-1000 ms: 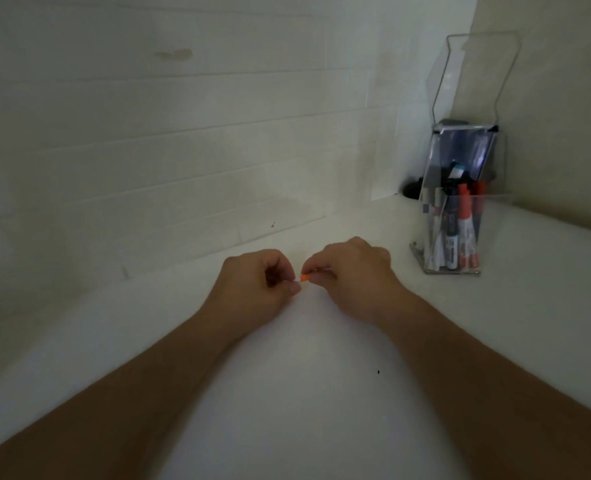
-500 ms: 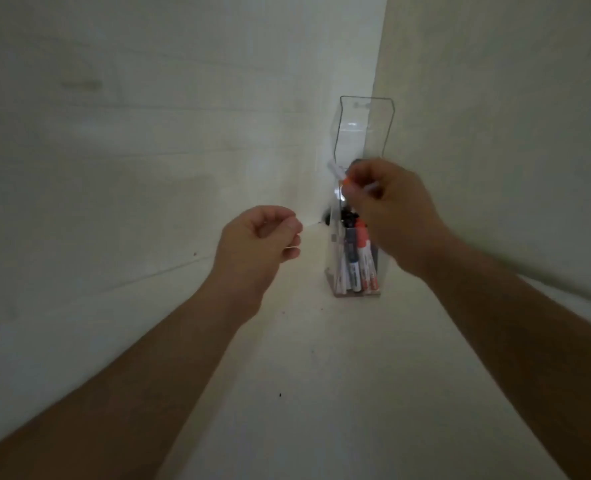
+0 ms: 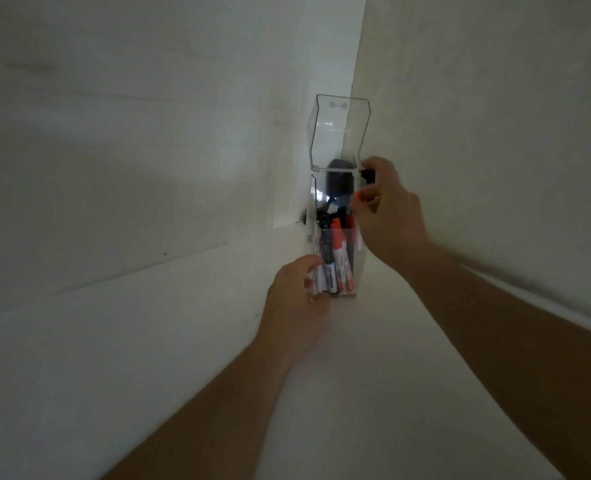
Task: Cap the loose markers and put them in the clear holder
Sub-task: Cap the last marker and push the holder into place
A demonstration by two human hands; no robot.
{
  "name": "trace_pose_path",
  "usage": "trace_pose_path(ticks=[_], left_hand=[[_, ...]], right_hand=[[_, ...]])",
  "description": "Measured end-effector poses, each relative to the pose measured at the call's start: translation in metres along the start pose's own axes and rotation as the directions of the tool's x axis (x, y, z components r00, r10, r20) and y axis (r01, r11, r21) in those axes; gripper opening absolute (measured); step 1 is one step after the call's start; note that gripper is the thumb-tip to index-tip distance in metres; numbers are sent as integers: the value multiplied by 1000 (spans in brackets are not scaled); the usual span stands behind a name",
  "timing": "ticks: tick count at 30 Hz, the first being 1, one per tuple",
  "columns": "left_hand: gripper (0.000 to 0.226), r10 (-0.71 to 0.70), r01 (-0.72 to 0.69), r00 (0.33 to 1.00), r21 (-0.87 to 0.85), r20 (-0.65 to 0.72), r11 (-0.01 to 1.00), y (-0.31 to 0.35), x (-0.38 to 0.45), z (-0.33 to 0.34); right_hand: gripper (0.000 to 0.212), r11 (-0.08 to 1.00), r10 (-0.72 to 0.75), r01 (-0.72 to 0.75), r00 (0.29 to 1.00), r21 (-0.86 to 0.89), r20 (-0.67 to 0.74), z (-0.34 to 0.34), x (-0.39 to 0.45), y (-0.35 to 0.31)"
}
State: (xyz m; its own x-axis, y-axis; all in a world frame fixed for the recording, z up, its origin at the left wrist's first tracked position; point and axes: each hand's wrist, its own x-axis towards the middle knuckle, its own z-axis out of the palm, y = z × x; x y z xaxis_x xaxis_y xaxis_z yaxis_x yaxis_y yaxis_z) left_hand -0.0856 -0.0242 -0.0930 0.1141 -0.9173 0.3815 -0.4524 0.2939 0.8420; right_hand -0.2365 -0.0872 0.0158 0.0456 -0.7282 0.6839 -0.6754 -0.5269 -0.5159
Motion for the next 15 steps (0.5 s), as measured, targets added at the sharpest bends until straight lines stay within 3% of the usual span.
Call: trace_pose_path(ticks=[2,4,10,15], left_hand=[[55,7,-7,1000,2,-8,1000,0,1,2],[58,21,-21,1000,-2,-6,1000,1,3,4],[76,20,-21,1000,51,24,998,-1,1,6],[78,18,-19,999,38,34,999,-5,3,7]], right_hand=[[44,973,-81,91,995,-211,55,6,-6,8],[32,954,-66,81,996,-289,59,9,-8,16],[23,944,-99,119,992,-309,79,15,-9,24],[27,945,-11,58,989,-321,146,18,-16,26]])
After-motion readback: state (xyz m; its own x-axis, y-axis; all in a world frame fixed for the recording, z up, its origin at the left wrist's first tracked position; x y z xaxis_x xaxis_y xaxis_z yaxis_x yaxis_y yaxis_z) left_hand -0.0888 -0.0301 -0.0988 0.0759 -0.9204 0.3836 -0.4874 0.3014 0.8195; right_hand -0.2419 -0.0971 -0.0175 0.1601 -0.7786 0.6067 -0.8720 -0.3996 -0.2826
